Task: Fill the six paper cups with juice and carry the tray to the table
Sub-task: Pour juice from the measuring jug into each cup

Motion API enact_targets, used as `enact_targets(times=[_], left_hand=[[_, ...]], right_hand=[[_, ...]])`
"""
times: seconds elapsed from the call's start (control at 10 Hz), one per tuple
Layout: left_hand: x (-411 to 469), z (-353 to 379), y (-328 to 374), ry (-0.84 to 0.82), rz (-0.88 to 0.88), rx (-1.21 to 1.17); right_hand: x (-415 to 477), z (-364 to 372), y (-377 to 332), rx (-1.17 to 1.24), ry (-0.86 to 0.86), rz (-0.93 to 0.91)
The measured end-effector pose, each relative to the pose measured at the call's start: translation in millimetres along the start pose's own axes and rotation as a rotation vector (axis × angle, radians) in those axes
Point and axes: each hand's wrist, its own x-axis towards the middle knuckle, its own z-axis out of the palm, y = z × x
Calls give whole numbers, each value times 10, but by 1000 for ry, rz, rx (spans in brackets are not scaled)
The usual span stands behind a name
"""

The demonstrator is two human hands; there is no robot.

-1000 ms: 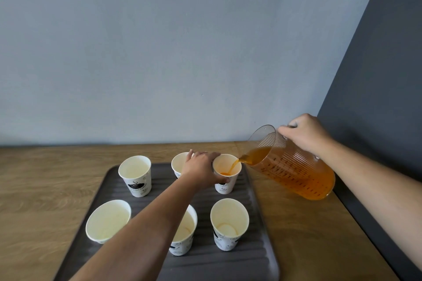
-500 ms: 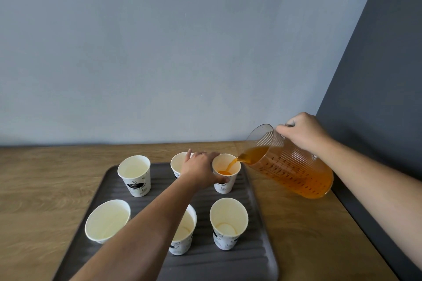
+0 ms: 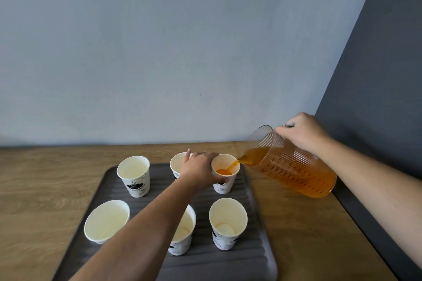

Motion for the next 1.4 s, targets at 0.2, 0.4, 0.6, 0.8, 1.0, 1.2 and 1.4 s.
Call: enact_targets(times=[0.2, 0.4, 0.6, 0.8, 1.0, 1.2, 1.4], left_hand=[[-9, -15, 16, -8, -1, -1], [-4, -15, 15, -9, -4, 1], [-5, -4, 7, -6, -2, 5], [-2, -6, 6, -10, -4, 3], [-5, -12, 8, -19, -6, 4], [1, 5, -3, -16, -8, 2], [20, 13, -8, -14, -3, -3]], right_hand=[[-3, -28, -38, -20, 4, 2], [3, -37, -64, -30, -1, 10], [-1, -30, -68, -21, -3, 11], [-2, -24, -88, -17, 2, 8], [-4, -1, -99, -10, -17, 5], [-9, 11, -117, -9, -24, 12], [-10, 5, -144, 12, -27, 26]])
